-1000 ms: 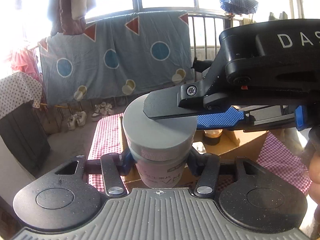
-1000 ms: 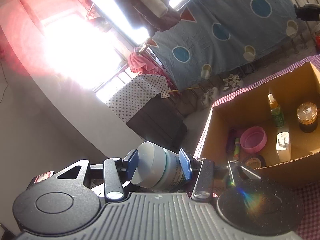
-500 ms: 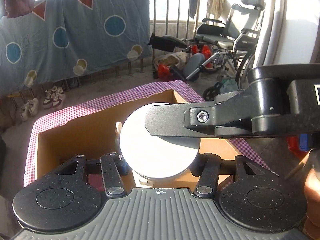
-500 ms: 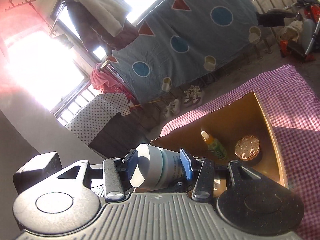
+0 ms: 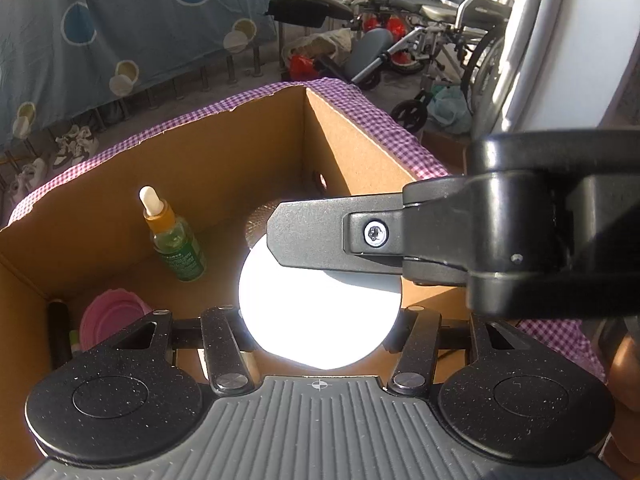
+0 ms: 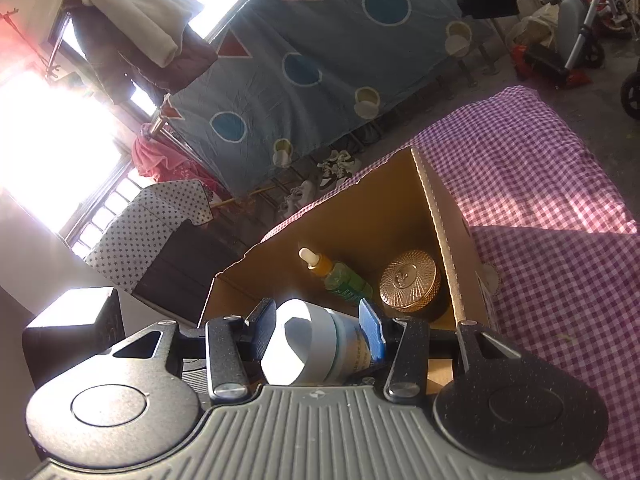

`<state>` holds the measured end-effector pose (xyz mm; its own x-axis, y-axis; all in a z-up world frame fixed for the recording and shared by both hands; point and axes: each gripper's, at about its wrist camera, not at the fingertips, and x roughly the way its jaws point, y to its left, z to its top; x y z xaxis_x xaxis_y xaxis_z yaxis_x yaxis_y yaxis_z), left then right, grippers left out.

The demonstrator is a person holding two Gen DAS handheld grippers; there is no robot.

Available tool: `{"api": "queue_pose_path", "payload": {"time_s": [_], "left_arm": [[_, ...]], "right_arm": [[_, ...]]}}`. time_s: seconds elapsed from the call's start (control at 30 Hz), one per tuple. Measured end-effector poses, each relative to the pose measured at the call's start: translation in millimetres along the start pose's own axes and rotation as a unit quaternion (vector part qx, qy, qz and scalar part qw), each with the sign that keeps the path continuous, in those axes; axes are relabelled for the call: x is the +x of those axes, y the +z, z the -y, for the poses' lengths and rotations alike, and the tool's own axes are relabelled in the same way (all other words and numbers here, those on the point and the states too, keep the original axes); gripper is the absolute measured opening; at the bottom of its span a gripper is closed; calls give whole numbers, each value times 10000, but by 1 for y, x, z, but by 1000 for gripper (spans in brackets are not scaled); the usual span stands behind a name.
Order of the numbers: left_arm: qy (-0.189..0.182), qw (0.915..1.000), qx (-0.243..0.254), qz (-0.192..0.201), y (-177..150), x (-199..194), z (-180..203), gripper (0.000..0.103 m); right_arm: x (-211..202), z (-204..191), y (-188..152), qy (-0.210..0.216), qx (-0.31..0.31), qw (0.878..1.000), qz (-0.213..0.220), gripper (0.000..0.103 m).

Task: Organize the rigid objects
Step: 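Lift the supplement bottle into the box and open the right gripper, then push the supplement bottle upright in the box with the right gripper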

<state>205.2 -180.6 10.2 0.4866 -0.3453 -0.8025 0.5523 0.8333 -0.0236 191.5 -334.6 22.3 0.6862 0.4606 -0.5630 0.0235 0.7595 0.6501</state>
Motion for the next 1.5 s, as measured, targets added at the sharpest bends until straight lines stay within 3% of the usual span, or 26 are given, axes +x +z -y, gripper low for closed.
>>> {"api": "queue_pose_path", "payload": {"time_s": [0.17,0.33,0.4,0.47,0.6,0.8,1.03,1.13,1.3,1.4,1.5], "left_arm": [[-86,9998,-142,-128,-1,8,1,54],[-167,9997,-129,79,-5,3,0,59],[-114,9996,-224,130,-8,-1,-1,76],[-76,9992,-288,255,-8,-7,-2,86],[-99,9980,-157,603,-13,-26,4,98],[7,9960,16,892,-14,-44,14,99],[160,9926,-237,1178,-23,-83,-3,99],[263,9898,-468,1317,-37,-105,-21,101],[617,9830,-736,1562,-65,-133,-48,102],[794,9790,-920,1637,-80,-142,-65,102],[903,9752,-1160,1657,-92,-147,-85,102]], "right_arm": [[-4,8,-1,-58,51,9999,78,50],[-14,16,-3,-35,167,9996,224,50],[-21,19,-5,39,268,9990,354,50],[-30,20,-9,83,337,9983,475,50],[-54,18,-18,146,458,9957,791,50],[-80,13,-30,171,542,9930,1034,50],[-102,-13,-28,-26,6,9939,1102,50],[-98,-29,-23,-120,-403,9954,866,56],[-65,-65,-14,-227,-1260,9918,2,57],[-37,-89,-13,-407,-1904,9794,-532,56],[3,-109,-11,-599,-2490,9595,-1171,56]]}}
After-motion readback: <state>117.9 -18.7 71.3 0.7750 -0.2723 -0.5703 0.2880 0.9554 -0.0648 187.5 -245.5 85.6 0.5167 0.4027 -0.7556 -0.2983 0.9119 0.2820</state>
